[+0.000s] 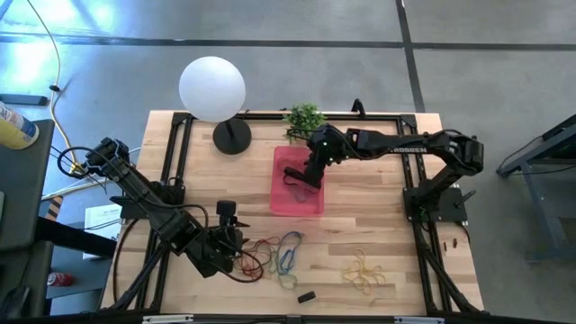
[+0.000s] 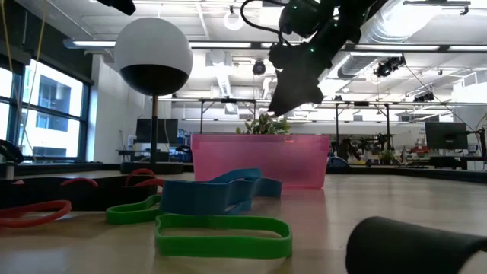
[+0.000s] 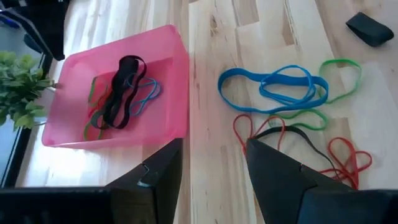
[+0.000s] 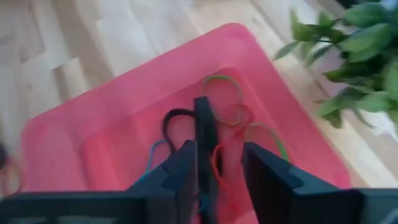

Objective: Pick and place rubber bands into bin
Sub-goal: Put the black rubber band into the red bin

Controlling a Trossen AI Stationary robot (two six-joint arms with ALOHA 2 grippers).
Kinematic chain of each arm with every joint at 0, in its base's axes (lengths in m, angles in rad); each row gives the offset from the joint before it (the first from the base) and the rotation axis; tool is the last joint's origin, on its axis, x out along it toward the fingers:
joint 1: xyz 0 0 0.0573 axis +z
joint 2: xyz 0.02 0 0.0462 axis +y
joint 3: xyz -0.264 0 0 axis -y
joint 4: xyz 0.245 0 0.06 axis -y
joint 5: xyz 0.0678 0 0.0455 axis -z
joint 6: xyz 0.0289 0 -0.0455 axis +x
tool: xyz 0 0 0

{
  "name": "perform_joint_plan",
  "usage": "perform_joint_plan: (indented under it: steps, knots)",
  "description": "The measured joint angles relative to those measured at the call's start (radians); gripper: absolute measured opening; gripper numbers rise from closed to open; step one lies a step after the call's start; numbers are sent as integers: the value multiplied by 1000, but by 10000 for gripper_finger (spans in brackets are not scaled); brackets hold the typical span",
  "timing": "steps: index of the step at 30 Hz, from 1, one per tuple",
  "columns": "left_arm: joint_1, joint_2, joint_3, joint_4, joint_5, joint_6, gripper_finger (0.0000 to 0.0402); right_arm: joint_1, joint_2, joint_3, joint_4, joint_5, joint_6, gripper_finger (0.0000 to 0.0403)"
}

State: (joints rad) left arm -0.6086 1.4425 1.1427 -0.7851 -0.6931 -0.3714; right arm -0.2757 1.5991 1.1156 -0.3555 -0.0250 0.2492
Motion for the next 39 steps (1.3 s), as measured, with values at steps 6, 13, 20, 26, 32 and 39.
perform_joint_plan:
  steps: [6,13,20,26,32,39]
  knots:
    - [0,0,0,-7,134,33,166,78,-17,0,-4,-180,-72,167]
    - [0,0,0,-73,270,25,166,259,-38,0,-50,-202,-95,166]
    - [32,9,-30,-59,342,-107,165,506,-38,0,-52,-56,15,140]
    - [79,57,-91,77,437,-138,165,715,-38,0,-51,162,135,125]
    - [135,141,-105,97,514,-141,165,869,-38,0,-83,365,283,124]
    - [172,226,-105,108,590,-121,165,989,-38,0,-201,519,480,124]
